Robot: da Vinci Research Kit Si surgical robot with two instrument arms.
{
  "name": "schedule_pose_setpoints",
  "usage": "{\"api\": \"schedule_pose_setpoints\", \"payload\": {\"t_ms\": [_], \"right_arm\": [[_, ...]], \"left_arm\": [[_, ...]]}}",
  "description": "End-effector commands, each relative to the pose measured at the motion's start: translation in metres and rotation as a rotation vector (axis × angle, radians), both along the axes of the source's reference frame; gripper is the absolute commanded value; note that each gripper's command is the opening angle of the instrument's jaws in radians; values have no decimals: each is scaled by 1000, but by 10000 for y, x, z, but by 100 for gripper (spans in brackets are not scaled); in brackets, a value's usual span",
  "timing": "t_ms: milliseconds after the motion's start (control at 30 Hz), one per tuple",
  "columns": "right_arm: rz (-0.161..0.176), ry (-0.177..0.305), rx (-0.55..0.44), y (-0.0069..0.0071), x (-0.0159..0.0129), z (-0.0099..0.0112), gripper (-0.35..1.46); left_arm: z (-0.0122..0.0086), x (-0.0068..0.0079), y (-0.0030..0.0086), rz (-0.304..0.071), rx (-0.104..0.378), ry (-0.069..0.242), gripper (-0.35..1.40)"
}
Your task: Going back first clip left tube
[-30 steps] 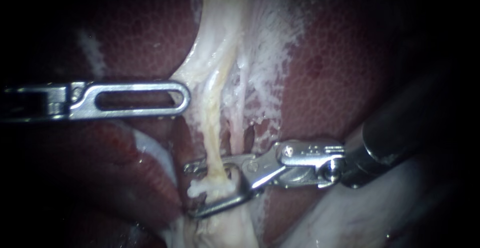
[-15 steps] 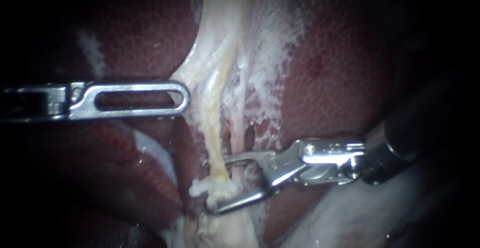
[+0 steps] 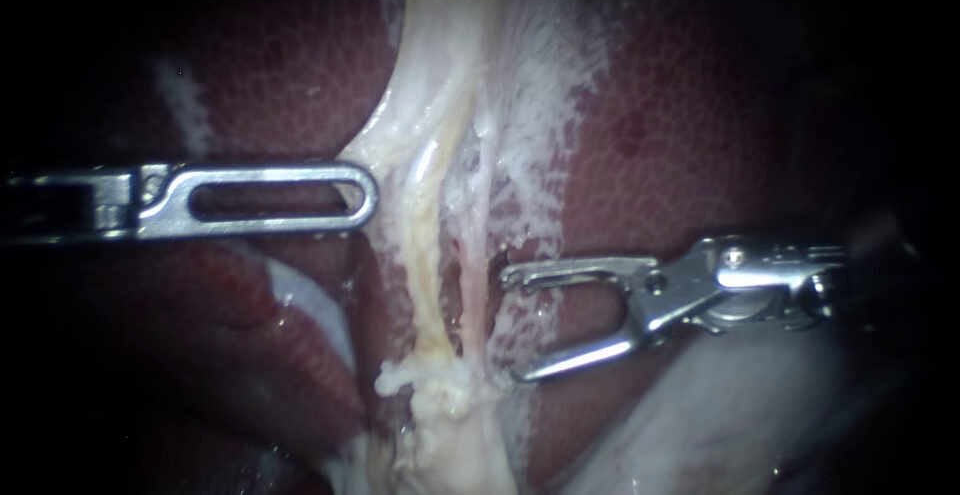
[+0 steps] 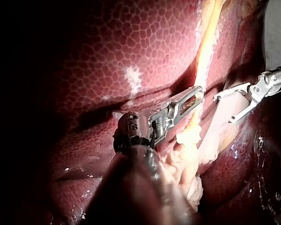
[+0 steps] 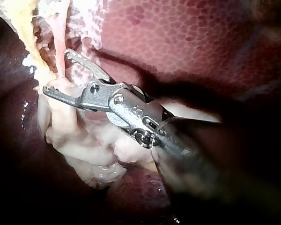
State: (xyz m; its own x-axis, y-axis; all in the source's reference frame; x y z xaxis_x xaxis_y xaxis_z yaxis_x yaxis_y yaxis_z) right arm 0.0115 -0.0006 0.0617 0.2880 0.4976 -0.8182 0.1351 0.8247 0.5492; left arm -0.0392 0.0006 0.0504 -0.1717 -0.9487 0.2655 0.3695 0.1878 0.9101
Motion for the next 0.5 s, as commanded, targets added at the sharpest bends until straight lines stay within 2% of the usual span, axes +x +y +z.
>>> {"api": "schedule_pose_setpoints", "payload": {"t_ms": [33, 233, 500], "right_arm": [[1, 2, -14, 5, -3, -5, 60], [1, 9, -49, 23, -17, -32, 60], [11, 1, -62, 30, -30, -46, 60]], "left_arm": [[0, 0, 0, 0, 0, 0, -35], [2, 0, 0, 0, -1, 0, -35], [2, 0, 0, 0, -1, 0, -35]]}}
